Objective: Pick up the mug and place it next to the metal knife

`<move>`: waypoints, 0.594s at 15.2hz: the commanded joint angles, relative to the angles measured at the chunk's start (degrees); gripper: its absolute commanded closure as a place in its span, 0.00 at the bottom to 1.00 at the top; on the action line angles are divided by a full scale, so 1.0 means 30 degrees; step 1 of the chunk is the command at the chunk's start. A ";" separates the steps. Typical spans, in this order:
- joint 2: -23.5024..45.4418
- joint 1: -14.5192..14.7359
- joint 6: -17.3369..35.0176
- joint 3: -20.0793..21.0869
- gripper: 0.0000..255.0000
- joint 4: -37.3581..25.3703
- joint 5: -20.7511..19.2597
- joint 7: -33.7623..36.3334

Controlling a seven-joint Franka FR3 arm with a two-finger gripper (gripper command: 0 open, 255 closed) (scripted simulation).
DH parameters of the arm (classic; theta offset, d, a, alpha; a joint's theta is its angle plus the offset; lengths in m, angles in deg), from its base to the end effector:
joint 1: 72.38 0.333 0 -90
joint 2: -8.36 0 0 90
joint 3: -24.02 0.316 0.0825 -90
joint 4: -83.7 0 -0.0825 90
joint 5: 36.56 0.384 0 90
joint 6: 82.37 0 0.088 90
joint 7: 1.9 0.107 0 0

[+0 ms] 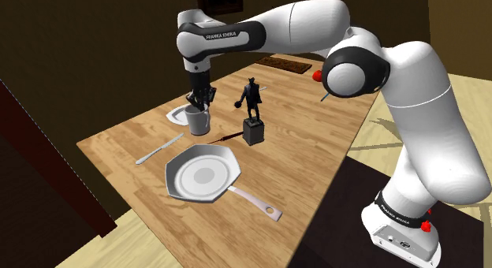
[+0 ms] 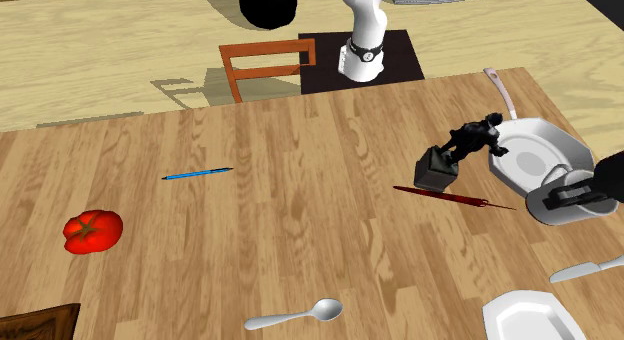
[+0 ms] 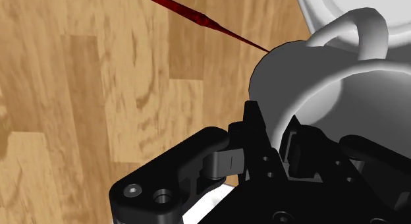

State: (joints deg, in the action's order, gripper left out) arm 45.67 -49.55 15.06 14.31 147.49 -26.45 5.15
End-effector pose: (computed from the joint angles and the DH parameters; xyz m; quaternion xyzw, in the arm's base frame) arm 0.6982 0.2161 0.4332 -0.9975 -0.0547 0.0341 0.0300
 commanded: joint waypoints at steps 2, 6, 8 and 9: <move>-0.0033 0.0033 0.0774 -0.0001 1.00 0.0804 0.0020 -0.0109; 0.0052 0.0088 0.1740 0.0016 1.00 0.1693 0.0061 -0.0211; 0.0128 0.0109 0.2202 0.0028 1.00 0.2084 0.0086 -0.0260; 0.0173 0.0118 0.2428 0.0034 1.00 0.2268 0.0099 -0.0285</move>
State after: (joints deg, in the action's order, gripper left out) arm 45.49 -49.25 21.79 14.23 154.05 -26.29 4.42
